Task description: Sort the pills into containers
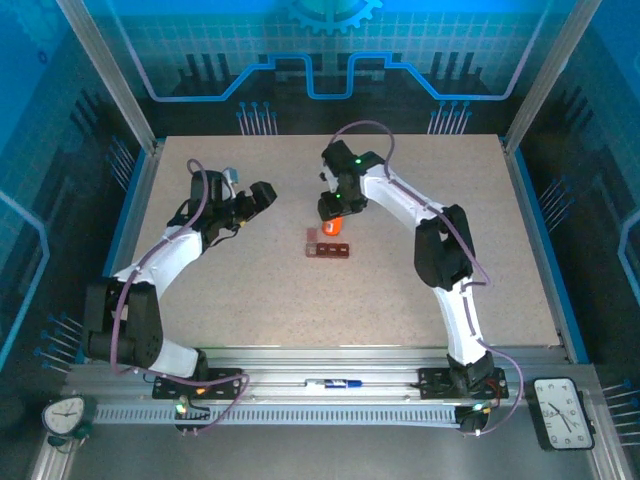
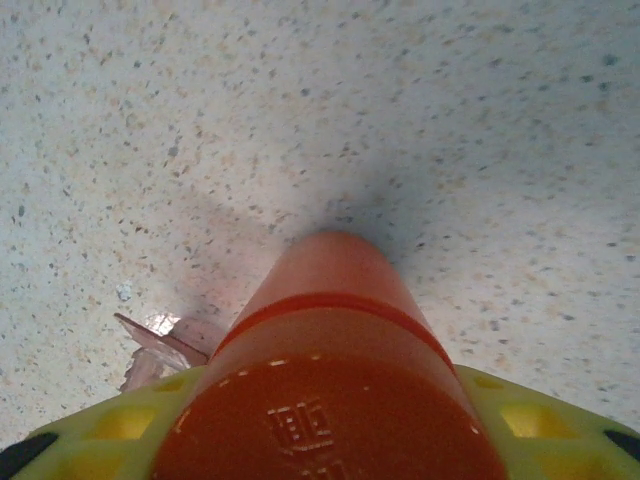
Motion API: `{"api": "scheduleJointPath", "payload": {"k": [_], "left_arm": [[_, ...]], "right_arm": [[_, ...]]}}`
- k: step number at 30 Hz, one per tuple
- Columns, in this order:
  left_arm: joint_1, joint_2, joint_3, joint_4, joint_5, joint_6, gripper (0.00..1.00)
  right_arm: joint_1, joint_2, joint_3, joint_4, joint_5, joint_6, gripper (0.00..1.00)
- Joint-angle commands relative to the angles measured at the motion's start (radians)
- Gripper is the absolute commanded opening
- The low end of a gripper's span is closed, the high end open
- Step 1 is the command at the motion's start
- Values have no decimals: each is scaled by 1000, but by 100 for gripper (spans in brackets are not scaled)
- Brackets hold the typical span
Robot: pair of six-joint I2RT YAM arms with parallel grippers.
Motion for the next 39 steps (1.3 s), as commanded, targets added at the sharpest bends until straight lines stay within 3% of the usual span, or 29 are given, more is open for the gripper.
{"api": "scheduleJointPath", "payload": {"k": [1,10,17,26,31,39], "left_arm": [[-1,24,47,19,26,31,99],[-92,91,133,187,52,266,99],[-153,173,223,248,150,495,99],[-259,222,189,341,223,735,99],[-314,233,144,409,205,797,99],[-326,238,103,486,206,789,96]], "right_arm": [[-40,-104,-3,12,-29,-9,43],[-136,-191,55,-53,-140,-62,43],[-214,-238,94,-100,-274,-125,44],[-250,-220,176,-201,-416,-188,43],[-241,-207,180,-222,-493,-197,43],[-193,-208,175,-247,-560,-212,43]]}}
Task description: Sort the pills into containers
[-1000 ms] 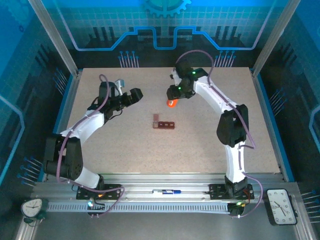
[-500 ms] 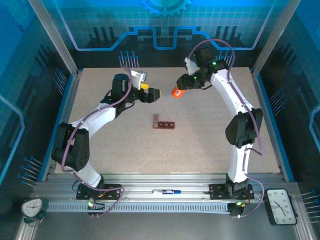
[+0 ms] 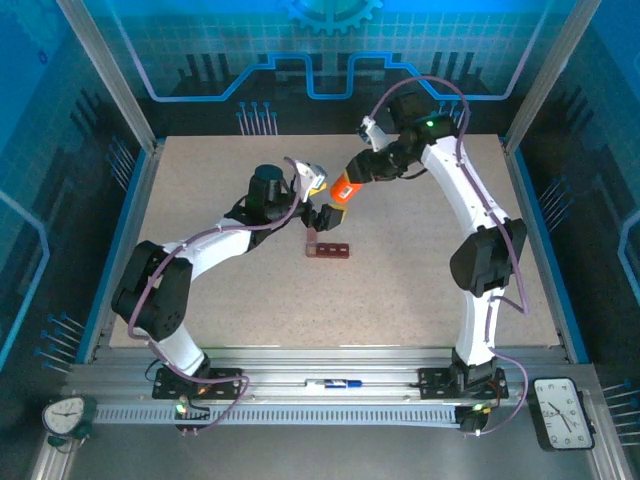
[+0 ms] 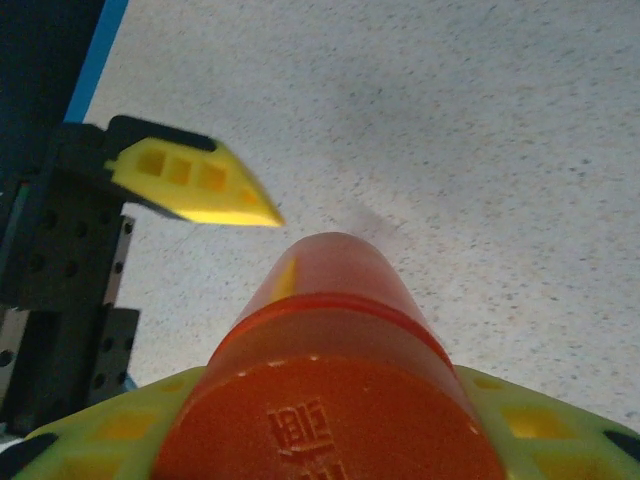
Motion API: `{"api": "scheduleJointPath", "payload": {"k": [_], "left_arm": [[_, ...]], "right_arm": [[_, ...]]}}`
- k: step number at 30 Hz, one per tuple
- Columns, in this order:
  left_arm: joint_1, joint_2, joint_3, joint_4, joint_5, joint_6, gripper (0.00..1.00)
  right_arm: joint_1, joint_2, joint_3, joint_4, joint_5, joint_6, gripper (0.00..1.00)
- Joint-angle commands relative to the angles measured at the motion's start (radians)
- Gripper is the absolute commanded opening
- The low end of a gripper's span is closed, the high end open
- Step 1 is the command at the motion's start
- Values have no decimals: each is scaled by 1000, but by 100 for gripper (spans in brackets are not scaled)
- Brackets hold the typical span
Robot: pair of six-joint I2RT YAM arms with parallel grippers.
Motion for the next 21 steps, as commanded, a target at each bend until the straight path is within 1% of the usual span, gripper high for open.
{"api": "scheduleJointPath", "payload": {"k": [1,6,12,21], "left_arm": [[-1,14,-11,62,25,30,95],[-1,21,-1,53,41,23,91],[-1,23,-11,62,49,8,83],[0,23,-10,56,62,-3,63]], "right_arm": [[30,-8,23,-34,-82,-21,43],[63,-9,20,-30,-100,-15,43],[87,-13,16,-21,-117,-5,43],[93,-28,-26,2,-117,4,43]]}}
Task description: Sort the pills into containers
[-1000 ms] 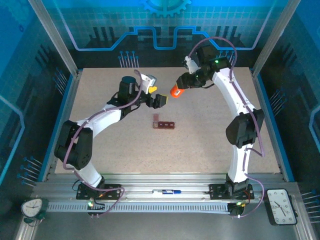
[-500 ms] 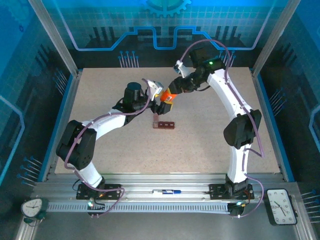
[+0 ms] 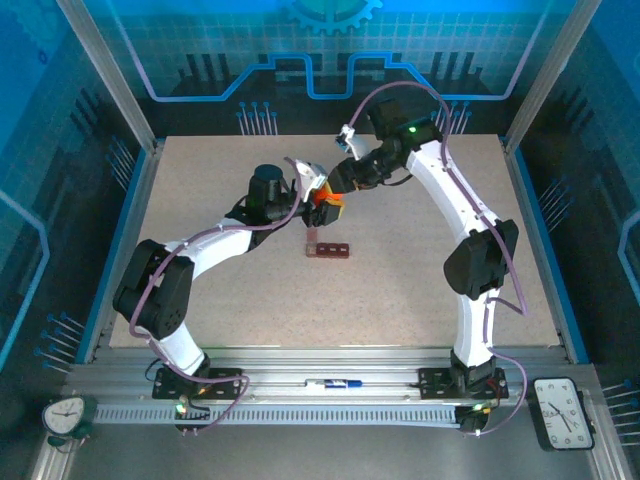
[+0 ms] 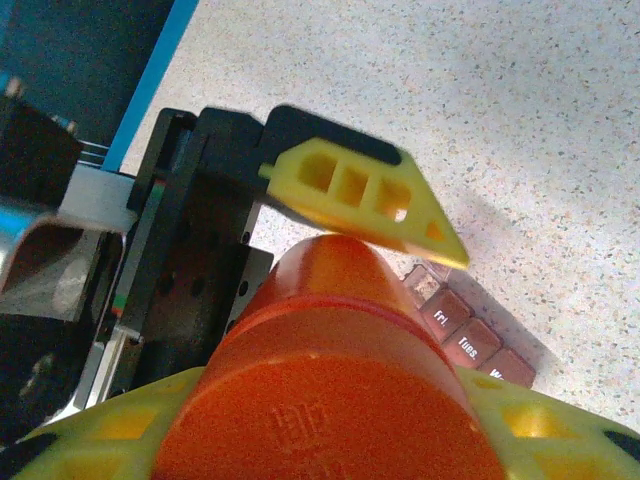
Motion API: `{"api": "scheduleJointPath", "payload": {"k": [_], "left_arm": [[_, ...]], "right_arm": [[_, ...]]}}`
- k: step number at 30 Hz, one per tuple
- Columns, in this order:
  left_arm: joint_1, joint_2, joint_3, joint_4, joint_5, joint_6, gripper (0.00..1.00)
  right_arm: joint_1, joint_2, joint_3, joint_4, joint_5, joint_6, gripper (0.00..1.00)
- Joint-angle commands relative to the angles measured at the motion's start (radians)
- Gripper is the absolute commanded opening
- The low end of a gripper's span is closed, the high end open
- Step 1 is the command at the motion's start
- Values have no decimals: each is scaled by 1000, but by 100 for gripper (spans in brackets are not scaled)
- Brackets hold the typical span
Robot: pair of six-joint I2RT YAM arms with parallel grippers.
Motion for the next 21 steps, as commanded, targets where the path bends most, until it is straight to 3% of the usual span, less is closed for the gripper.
{"api": "scheduleJointPath", "payload": {"k": [1,13,15,17,21], "left_arm": [[-1,15,-10,23,32,-8,61],[18,-4,-30,80,43,-108,32],[33,-8,-31,102,44,-153,26],[51,-13,-24,105,42,-199,20],[86,-21,-16,115,51,-286,20]], "right_arm": [[9,-28,-19,3,-30,10,43],[-13,-35,-45,35,-24,38,43],[-25,-45,-59,49,-30,50,50],[-42,-70,-85,70,-42,58,64],[-85,-160,-190,124,-79,66,74]]}}
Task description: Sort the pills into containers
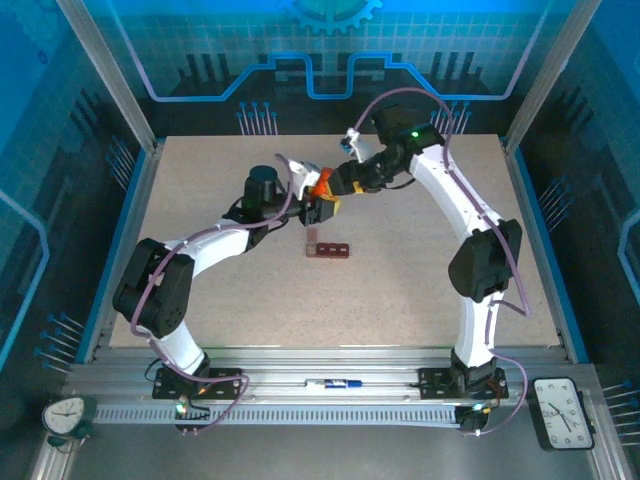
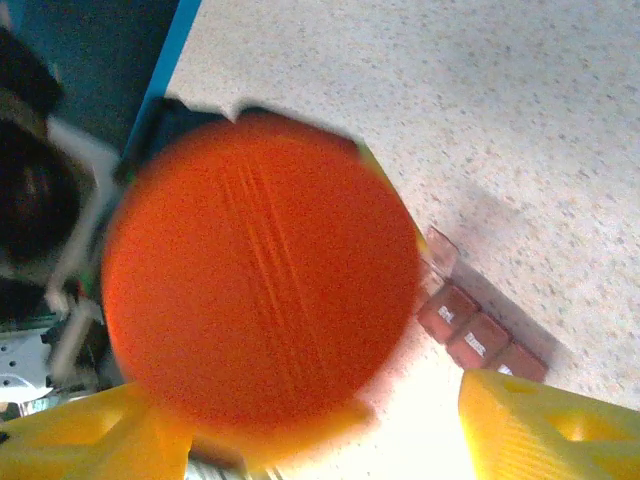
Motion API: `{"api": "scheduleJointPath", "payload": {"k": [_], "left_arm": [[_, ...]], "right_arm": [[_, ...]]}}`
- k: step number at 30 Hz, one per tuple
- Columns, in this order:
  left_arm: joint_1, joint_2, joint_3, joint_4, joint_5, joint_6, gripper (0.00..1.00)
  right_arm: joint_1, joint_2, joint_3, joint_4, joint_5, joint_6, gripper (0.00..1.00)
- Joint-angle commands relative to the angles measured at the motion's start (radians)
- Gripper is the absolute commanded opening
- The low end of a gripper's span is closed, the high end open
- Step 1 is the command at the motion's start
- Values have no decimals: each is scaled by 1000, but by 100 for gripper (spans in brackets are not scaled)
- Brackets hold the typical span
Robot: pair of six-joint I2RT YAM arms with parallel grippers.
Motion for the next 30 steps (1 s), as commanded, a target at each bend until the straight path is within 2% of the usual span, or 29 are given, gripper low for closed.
{"api": "scheduleJointPath", "payload": {"k": [1,5,7,12,15,23,30], "left_arm": [[49,-27,12,63,17,-133,20],[71,-28,32,54,71,-183,20],[73,-22,55,32,110,-190,19],[70,-9,89,8,199,-221,17],[64,-15,93,-4,226,-222,17],[29,-20,148,-154,256,-138,17],[19,-23,166,-170,255,-133,17]], "right_arm": [[-60,-133,-94,52,-54,10,75],[-121,-257,-290,199,-91,85,77],[-142,-310,-386,341,-114,185,77],[-142,-376,-521,647,-74,419,77],[-135,-375,-551,769,-54,516,78],[-80,-298,-475,805,-66,549,80],[-21,-246,-418,744,-65,499,84]]}}
